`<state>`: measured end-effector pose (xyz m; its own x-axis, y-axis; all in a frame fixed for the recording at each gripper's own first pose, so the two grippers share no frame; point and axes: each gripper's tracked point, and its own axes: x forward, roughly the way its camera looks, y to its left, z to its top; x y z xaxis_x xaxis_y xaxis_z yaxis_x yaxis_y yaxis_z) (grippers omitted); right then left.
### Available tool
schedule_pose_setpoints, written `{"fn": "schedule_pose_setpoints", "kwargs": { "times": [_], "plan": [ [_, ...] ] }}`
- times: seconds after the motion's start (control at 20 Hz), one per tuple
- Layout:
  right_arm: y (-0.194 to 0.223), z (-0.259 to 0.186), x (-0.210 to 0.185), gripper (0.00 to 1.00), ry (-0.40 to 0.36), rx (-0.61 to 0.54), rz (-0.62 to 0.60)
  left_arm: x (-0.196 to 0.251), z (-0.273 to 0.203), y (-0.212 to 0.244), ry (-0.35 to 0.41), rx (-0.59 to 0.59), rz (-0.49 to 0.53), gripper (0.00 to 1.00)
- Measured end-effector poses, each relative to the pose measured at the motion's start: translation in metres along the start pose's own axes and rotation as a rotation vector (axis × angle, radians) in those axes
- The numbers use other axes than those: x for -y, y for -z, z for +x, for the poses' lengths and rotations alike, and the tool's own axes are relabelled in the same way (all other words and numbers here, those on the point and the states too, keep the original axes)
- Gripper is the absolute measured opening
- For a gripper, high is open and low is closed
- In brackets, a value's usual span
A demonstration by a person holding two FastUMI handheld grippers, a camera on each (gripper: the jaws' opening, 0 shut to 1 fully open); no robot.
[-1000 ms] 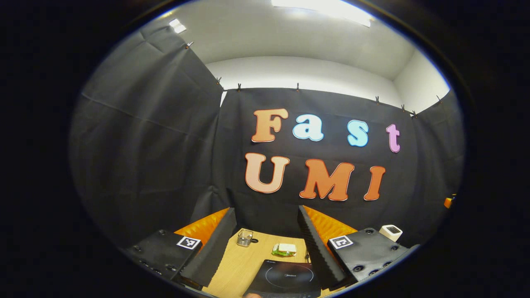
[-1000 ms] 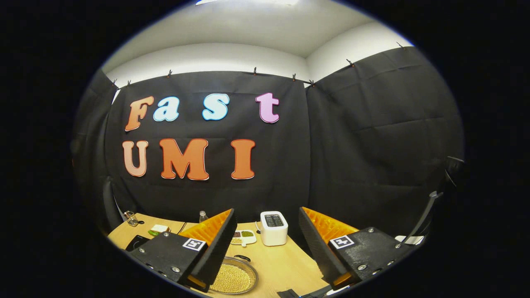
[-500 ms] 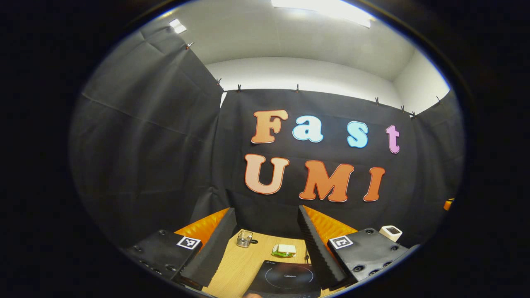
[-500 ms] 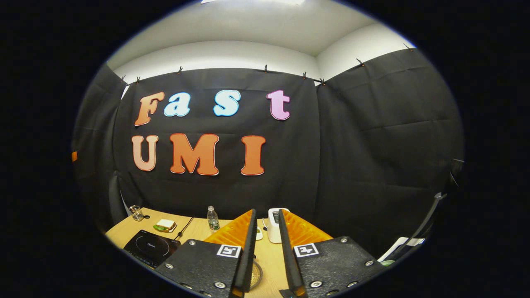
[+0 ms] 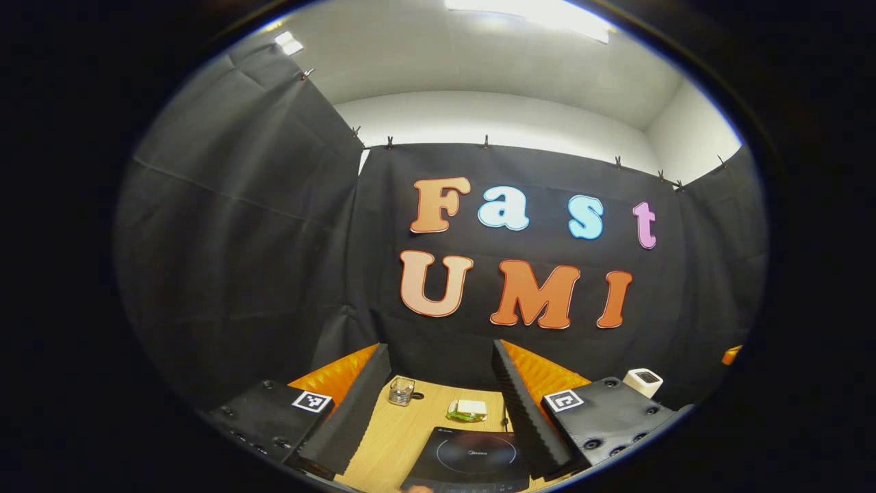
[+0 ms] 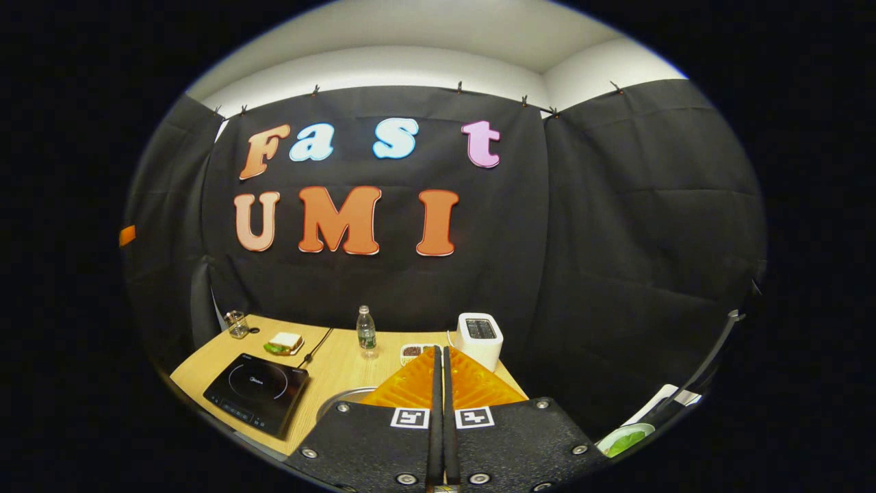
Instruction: First push the handle of the pot to place it horizontally, then grasp the pot with both hands and set it on the induction cooktop.
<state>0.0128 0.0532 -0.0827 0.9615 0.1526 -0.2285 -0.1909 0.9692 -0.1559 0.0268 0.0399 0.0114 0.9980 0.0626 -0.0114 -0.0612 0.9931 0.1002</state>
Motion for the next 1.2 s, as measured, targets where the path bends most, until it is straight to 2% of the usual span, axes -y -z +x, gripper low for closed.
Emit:
{"fn": "schedule_pose_setpoints", "kwargs": {
  "times": [0.7,1.2],
  "plan": [
    [0.132,-0.015,-0.074,0.0,-0.173,-0.334,-0.033,0.002,-0.006,0.013,0.016,-0.045,-0.01,0.97],
    [0.22,-0.009,-0.102,0.0,-0.219,-0.551,-0.063,-0.014,-0.011,0.02,-0.025,-0.07,0.022,0.97]
  ]
}}
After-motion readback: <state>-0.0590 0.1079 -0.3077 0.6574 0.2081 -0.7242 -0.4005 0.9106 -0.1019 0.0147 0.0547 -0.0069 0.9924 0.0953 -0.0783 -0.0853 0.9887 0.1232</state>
